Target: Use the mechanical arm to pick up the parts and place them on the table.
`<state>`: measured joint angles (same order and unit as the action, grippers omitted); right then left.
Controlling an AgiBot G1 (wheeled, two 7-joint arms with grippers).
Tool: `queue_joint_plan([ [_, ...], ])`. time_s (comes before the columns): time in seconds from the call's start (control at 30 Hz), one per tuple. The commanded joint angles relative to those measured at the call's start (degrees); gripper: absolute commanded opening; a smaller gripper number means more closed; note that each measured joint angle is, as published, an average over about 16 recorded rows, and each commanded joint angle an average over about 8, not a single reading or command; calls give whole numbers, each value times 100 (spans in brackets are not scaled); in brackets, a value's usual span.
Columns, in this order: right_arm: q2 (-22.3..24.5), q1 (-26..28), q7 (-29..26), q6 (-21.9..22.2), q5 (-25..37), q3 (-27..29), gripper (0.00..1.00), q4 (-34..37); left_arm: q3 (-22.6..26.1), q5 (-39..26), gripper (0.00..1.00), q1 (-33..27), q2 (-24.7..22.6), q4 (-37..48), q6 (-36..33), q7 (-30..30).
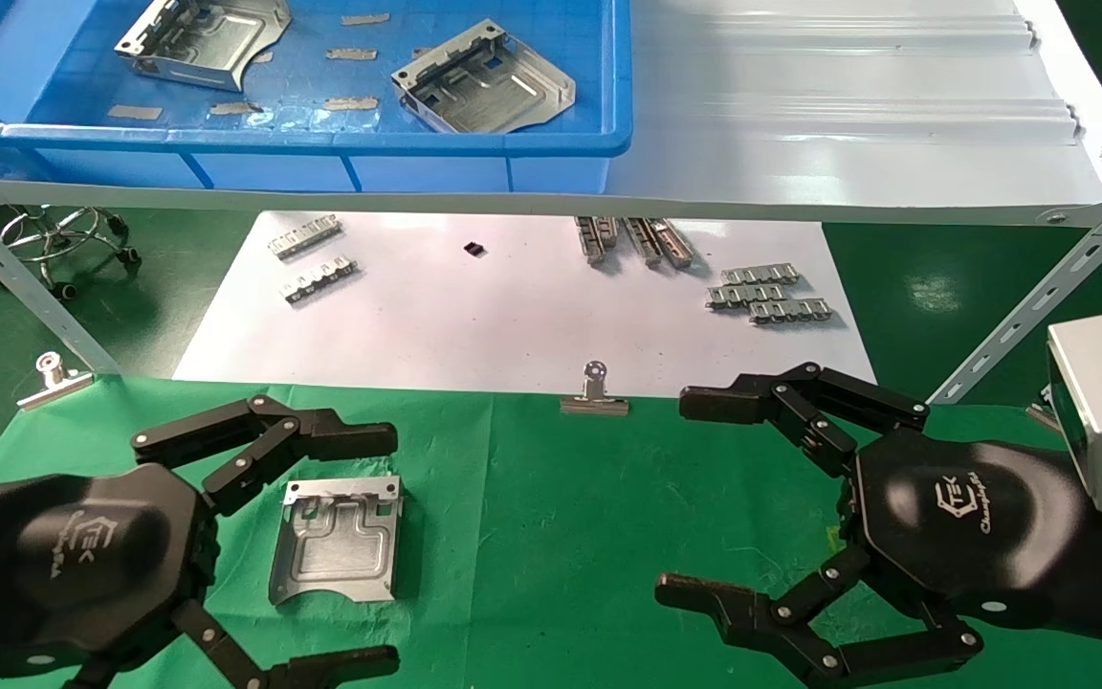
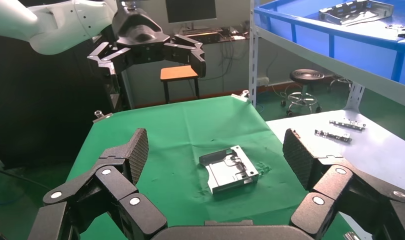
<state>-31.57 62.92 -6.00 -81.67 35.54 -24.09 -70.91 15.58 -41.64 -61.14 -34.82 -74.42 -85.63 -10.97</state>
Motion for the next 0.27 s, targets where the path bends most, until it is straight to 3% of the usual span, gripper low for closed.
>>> queue_joint_plan([
  [0.03,0,0,0,1,0,0,100,1,-58,24,100,55,26,-112,10,-58],
  [0.27,0,0,0,0,0,0,100,1,-23,17,100,24,12,-37,10,-23],
])
